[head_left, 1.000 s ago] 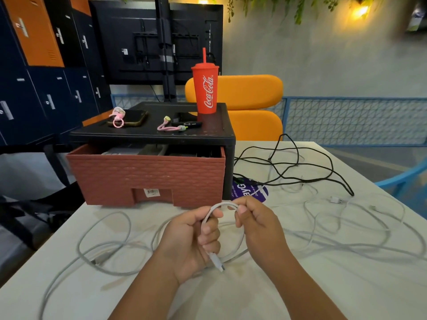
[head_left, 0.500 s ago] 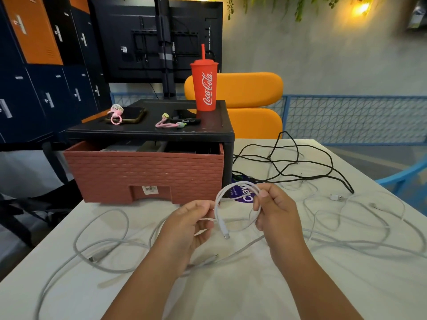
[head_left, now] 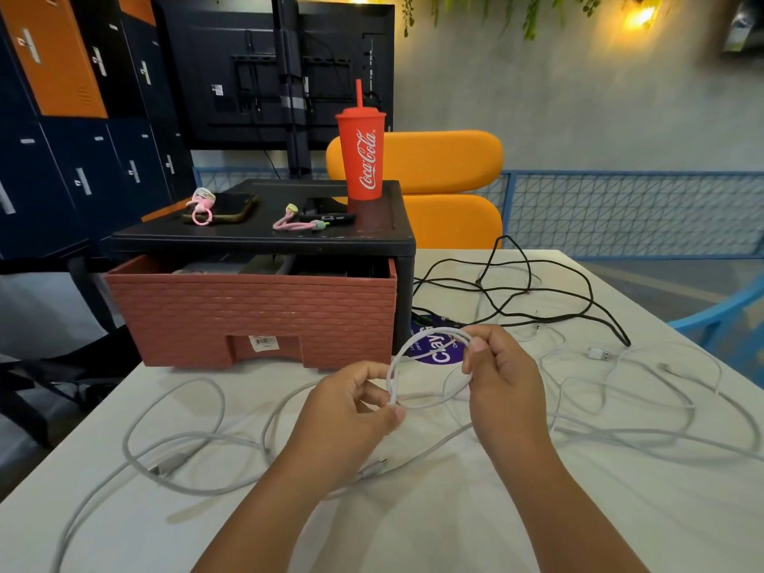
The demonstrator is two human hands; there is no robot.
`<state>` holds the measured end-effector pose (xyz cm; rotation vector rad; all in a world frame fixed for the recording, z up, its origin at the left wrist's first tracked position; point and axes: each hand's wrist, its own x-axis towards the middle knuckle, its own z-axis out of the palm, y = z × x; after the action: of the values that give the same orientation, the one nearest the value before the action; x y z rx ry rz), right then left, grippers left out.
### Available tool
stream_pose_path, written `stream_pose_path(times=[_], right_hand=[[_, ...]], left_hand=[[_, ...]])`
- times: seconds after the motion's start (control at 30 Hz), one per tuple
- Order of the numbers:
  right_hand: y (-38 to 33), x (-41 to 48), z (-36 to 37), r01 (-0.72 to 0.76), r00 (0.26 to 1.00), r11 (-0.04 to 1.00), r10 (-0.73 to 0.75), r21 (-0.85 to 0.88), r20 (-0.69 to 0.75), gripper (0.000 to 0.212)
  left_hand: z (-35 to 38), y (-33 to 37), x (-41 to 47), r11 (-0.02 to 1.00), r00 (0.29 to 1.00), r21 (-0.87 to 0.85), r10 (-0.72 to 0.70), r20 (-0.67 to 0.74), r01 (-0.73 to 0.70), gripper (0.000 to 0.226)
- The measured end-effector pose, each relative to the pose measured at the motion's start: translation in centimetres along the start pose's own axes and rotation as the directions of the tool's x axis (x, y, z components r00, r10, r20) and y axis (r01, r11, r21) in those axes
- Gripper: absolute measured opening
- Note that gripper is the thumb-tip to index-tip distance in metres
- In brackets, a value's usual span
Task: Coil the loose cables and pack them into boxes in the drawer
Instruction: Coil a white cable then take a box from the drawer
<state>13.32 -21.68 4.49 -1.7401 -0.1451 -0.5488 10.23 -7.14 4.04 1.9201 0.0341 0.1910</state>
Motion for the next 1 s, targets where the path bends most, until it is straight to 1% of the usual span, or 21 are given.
stream_pose_path(times=[0.1,0.13,0.2,0.27,0.3,0.37,0.4,0.47,0.53,0.57,0.63,0.7,0.8,0.9,1.0], right_hand=[[-0.5,-0.1,-0.3,0.121,0.993,0.987,-0.119,-0.105,0.023,0.024],[-0.4,-0.1,-0.4,0.13,0.991,0.984,-0.128,-0.117,0.031,0.025],[0.0,0.1,-0.5,0.115,0.993,0.988,-0.11,-0.102,0.047,0.029],[0.2,0.1,-0.3,0.07,0.994,0.997,-0.066,-0.043,0.086,0.029],[0.2,0.1,-0.1,0.033,0.992,0.999,-0.033,0.0,0.118,0.029],[-0.1,0.0,0.1,-0.066,0.979,0.994,0.049,0.085,0.197,0.028],[-0.3,0.0,0.0,-0.105,0.97,0.988,0.076,0.117,0.229,0.028],[-0.7,0.1,-0.1,-0.144,0.959,0.975,0.097,0.166,0.266,0.027],[-0.7,0.3,-0.2,-0.173,0.952,0.963,0.11,0.208,0.285,0.026],[-0.6,0.3,-0.2,-0.196,0.947,0.953,0.124,0.23,0.295,0.026],[-0.4,0.5,-0.3,-0.232,0.94,0.934,0.144,0.27,0.308,0.026],[-0.3,0.6,-0.3,-0.236,0.942,0.928,0.146,0.287,0.303,0.025],[-0.5,0.5,-0.2,-0.224,0.949,0.936,0.145,0.272,0.282,0.025],[-0.9,0.2,-0.1,-0.232,0.946,0.932,0.149,0.277,0.289,0.025],[-1.1,0.2,-0.2,-0.253,0.936,0.92,0.156,0.298,0.315,0.025]], left_hand=[[-0.3,-0.3,0.0,0.977,0.996,0.208,0.07,-0.062,-0.055,0.031],[-0.4,-0.3,0.0,0.966,0.991,0.249,0.089,-0.098,-0.062,0.032],[-0.7,-0.1,0.1,0.962,0.973,0.266,0.119,-0.197,-0.063,0.033],[-0.8,0.0,0.0,0.977,0.949,0.208,0.114,-0.294,-0.053,0.03],[-0.8,0.0,0.2,0.988,0.941,0.146,0.094,-0.325,-0.049,0.027],[-0.9,-0.1,0.4,0.998,0.94,-0.059,0.007,-0.34,-0.029,0.019],[-0.8,-0.1,0.4,0.982,0.947,-0.187,-0.055,-0.316,-0.005,0.017],[-0.7,0.1,0.4,0.909,0.961,-0.411,-0.171,-0.217,0.07,0.018],[-0.7,0.6,0.2,0.827,0.97,-0.545,-0.225,-0.092,0.14,0.017],[-0.7,0.7,0.1,0.802,0.973,-0.575,-0.226,-0.042,0.162,0.016],[-0.9,1.1,0.0,0.777,0.977,-0.603,-0.215,0.012,0.178,0.017],[-1.1,1.3,0.0,0.732,0.975,-0.649,-0.209,0.073,0.205,0.019],[-1.1,1.7,-0.1,0.59,0.961,-0.76,-0.215,0.176,0.271,0.022],[-0.8,1.9,-0.1,0.479,0.959,-0.832,-0.182,0.216,0.278,0.016],[-0.6,2.1,-0.2,0.387,0.96,-0.882,-0.178,0.216,0.27,0.018]])
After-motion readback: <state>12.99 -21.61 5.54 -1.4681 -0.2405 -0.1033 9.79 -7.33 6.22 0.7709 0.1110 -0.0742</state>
